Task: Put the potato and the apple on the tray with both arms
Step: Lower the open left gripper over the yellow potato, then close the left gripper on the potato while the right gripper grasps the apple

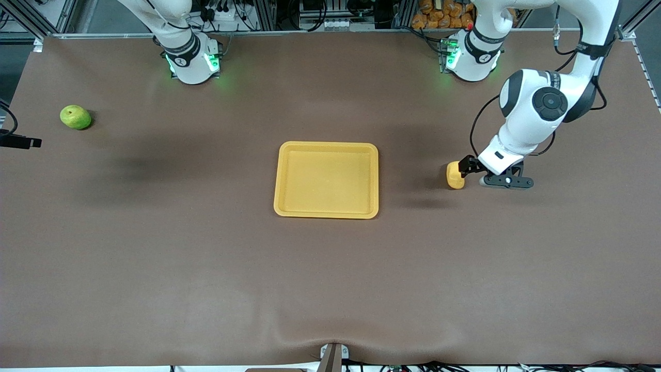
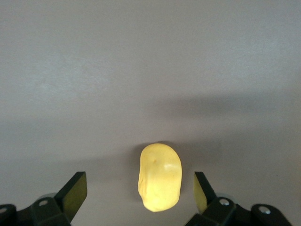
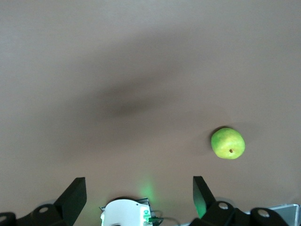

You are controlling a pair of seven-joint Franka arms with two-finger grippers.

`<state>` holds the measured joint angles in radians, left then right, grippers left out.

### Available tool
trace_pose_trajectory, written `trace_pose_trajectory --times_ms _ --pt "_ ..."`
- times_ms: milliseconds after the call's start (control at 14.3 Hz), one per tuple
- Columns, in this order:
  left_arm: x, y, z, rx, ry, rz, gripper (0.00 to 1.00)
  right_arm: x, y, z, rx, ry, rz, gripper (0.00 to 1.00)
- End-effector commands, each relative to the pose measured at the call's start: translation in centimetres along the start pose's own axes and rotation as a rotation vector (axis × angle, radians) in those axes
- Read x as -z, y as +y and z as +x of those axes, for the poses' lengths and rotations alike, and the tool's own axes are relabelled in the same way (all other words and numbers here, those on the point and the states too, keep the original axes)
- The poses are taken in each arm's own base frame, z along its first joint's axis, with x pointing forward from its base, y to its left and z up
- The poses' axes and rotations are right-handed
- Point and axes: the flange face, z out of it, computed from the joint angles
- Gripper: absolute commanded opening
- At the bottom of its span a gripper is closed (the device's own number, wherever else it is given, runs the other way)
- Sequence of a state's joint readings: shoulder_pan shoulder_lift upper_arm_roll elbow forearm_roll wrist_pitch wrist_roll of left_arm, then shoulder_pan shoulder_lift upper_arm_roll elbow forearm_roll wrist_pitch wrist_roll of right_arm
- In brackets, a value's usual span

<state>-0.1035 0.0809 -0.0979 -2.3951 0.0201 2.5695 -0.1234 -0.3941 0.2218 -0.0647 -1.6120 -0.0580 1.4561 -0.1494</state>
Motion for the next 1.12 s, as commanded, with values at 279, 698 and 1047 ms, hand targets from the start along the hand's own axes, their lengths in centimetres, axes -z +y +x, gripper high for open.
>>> trace_pose_trajectory --times_ms 279,698,1047 --pt "-3.8 0.4 -1.4 -0.022 -0.035 0.007 1.0 -3.3 4.3 1.3 -0.013 -0.063 0.006 1.0" --pt "-6.5 1.4 -2.0 -0.049 -0.091 0.001 0.93 -6.6 7.5 1.6 0.017 -0.078 -0.018 1.0" --pt "-7.3 2.0 -2.4 -0.084 -0.108 -0.004 0.79 -9.1 8.7 1.2 0.04 -0.108 -0.062 1.0"
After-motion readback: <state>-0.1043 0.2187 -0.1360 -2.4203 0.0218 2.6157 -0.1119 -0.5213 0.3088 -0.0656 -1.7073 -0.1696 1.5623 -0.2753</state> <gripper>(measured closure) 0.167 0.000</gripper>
